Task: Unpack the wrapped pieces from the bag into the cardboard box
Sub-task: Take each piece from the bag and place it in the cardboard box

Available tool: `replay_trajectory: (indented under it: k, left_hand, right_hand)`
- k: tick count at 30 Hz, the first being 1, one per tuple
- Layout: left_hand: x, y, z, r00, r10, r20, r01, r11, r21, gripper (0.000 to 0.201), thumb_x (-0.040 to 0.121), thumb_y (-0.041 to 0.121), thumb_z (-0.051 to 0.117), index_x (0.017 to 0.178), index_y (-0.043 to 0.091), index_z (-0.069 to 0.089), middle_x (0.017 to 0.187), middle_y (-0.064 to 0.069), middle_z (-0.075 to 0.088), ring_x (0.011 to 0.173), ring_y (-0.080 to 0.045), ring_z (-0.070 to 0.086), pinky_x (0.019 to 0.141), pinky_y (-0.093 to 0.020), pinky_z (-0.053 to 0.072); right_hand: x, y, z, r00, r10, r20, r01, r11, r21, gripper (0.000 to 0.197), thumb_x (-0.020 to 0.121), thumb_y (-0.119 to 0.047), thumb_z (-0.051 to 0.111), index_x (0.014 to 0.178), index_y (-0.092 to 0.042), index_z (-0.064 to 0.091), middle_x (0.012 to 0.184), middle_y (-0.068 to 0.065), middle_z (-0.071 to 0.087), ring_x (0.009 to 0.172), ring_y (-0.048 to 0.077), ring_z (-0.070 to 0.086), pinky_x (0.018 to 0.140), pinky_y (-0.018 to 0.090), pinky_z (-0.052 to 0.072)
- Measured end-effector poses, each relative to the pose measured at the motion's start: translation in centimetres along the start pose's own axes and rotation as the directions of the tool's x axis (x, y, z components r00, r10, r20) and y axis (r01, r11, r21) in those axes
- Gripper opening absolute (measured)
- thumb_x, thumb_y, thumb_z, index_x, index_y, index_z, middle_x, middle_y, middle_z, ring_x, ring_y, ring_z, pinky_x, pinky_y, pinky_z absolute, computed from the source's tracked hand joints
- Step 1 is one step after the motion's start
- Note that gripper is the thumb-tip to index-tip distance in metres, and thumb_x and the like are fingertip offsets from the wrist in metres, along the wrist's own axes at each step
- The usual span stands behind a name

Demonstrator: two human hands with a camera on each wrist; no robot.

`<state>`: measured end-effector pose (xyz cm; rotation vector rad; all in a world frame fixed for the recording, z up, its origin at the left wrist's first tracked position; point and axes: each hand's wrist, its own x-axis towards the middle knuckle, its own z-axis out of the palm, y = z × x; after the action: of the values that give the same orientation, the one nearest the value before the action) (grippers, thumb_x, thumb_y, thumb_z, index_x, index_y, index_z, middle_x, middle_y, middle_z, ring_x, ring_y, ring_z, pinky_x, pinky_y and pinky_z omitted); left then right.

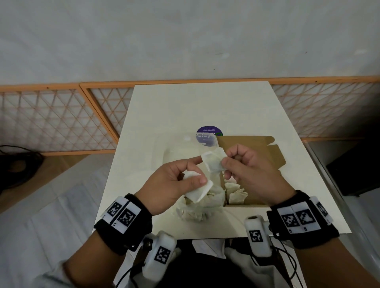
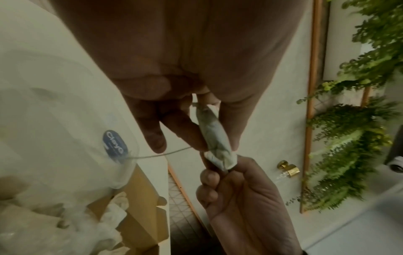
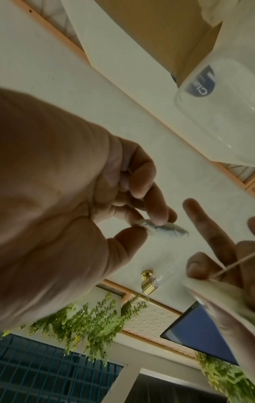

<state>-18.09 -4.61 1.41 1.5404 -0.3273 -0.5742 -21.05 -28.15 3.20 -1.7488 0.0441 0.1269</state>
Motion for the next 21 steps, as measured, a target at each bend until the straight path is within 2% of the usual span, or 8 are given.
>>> replay_trajectory:
  k: [2,4,7,9,12,16,19,21]
  left_hand:
    - [0.2,0.6,0.5,0.999,0.050,0.018,-0.050,0.999,-0.012,0.016,0.091,0.016,0.077,0.096,0.002,0.071,0.114,-0.006,0.073,0.107,-0.016,0.068,0.091,-0.035,0.053]
    - [0.4,1.1,0.8,0.997,0.072,-0.030,-0.072,0.997,-0.003,0.018,0.087,0.021,0.078,0.095,0.006,0.073,0.098,-0.009,0.073,0.088,-0.027,0.067,0.080,-0.041,0.055]
    - [0.7,1.7,1.0,0.988,0.136,-0.070,-0.136,0.991,0.004,0.019,0.086,0.023,0.080,0.095,0.008,0.074,0.108,-0.015,0.075,0.094,-0.052,0.062,0.083,-0.062,0.054]
    - [0.6,2.4,1.1,0.979,0.182,-0.089,-0.183,0.983,-0.006,0.013,0.088,0.014,0.078,0.095,0.004,0.073,0.109,-0.015,0.075,0.097,-0.047,0.066,0.084,-0.058,0.056]
    - [0.5,3.0,1.3,0.967,0.214,-0.137,-0.213,0.977,0.015,0.008,0.088,0.010,0.078,0.093,0.005,0.074,0.095,-0.018,0.074,0.086,-0.031,0.067,0.079,-0.050,0.056]
    - [0.3,3.2,1.5,0.945,0.290,-0.150,-0.269,0.952,0.144,0.004,0.089,0.011,0.079,0.089,0.011,0.074,0.088,-0.005,0.073,0.080,-0.030,0.068,0.076,-0.043,0.057]
    - [0.0,3.2,1.4,0.925,0.350,-0.146,-0.309,0.919,0.246,0.005,0.090,0.013,0.079,0.089,0.012,0.074,0.088,-0.004,0.072,0.077,-0.027,0.067,0.071,-0.031,0.055]
    - [-0.1,3.2,1.4,0.929,0.339,-0.151,-0.303,0.928,0.218,0.006,0.090,0.011,0.078,0.089,0.008,0.073,0.088,-0.007,0.072,0.077,-0.026,0.069,0.071,-0.032,0.056]
  right_hand:
    - [-0.1,-0.3,0.2,0.999,-0.038,-0.017,0.039,0.999,0.013,0.012,0.101,-0.008,0.064,0.090,-0.013,0.063,0.066,0.006,0.068,0.060,0.015,0.052,0.056,0.023,0.041]
    - [-0.1,-0.6,0.3,0.996,-0.078,-0.034,0.079,0.996,0.036,0.013,0.100,-0.004,0.064,0.091,-0.013,0.061,0.066,0.006,0.068,0.059,0.014,0.056,0.056,0.025,0.043]
    - [-0.1,-0.9,0.3,0.991,-0.134,-0.030,0.136,0.989,0.058,0.017,0.098,0.003,0.065,0.093,-0.012,0.061,0.070,0.000,0.068,0.063,0.011,0.063,0.058,0.023,0.049]
    - [-0.2,-1.0,0.3,0.986,-0.166,-0.025,0.167,0.985,0.054,0.019,0.096,0.004,0.066,0.093,-0.014,0.062,0.073,-0.004,0.068,0.066,0.012,0.064,0.060,0.023,0.052]
    - [-0.4,-1.3,0.4,0.981,-0.190,-0.026,0.191,0.980,0.054,0.018,0.095,0.003,0.069,0.095,-0.014,0.063,0.076,-0.002,0.069,0.071,0.013,0.065,0.067,0.027,0.056]
    - [-0.7,-1.8,0.7,0.974,-0.227,-0.014,0.227,0.970,0.088,0.015,0.094,-0.003,0.073,0.101,-0.015,0.067,0.092,0.016,0.071,0.081,0.021,0.067,0.077,0.039,0.058]
    - [-0.7,-2.0,0.6,0.963,-0.267,-0.048,0.269,0.961,0.056,0.012,0.096,-0.004,0.072,0.098,-0.016,0.071,0.088,0.005,0.073,0.078,0.016,0.065,0.074,0.031,0.057]
    - [-0.6,-2.0,0.4,0.956,-0.277,-0.093,0.280,0.959,0.032,0.007,0.097,-0.006,0.071,0.098,-0.013,0.071,0.087,0.008,0.074,0.076,0.017,0.063,0.071,0.033,0.055]
